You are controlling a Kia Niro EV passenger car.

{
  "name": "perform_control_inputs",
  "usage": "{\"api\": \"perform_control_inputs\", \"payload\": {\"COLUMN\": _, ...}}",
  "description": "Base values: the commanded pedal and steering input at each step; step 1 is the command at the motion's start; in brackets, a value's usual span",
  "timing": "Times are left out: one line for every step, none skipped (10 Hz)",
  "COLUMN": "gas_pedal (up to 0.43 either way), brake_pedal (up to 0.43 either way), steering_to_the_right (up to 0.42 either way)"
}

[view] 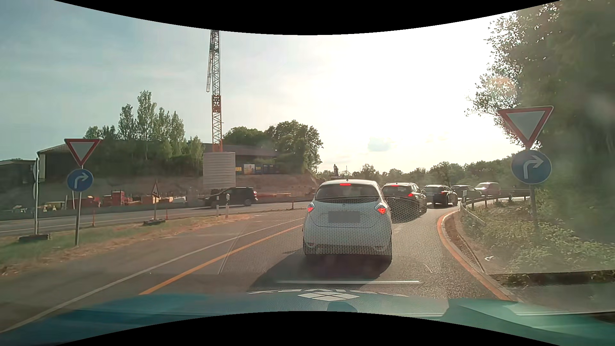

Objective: Follow the waypoints while adhering to traffic rules and regulations

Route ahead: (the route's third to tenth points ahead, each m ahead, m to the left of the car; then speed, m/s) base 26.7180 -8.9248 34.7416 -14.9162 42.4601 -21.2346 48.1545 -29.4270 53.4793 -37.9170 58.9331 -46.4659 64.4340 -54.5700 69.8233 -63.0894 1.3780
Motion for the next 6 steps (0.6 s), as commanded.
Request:
{"api": "perform_control_inputs", "payload": {"gas_pedal": 0.0, "brake_pedal": 0.055, "steering_to_the_right": 0.126}}
{"api": "perform_control_inputs", "payload": {"gas_pedal": 0.0, "brake_pedal": 0.091, "steering_to_the_right": 0.126}}
{"api": "perform_control_inputs", "payload": {"gas_pedal": 0.0, "brake_pedal": 0.122, "steering_to_the_right": 0.126}}
{"api": "perform_control_inputs", "payload": {"gas_pedal": 0.0, "brake_pedal": 0.134, "steering_to_the_right": 0.126}}
{"api": "perform_control_inputs", "payload": {"gas_pedal": 0.0, "brake_pedal": 0.152, "steering_to_the_right": 0.126}}
{"api": "perform_control_inputs", "payload": {"gas_pedal": 0.0, "brake_pedal": 0.165, "steering_to_the_right": 0.125}}
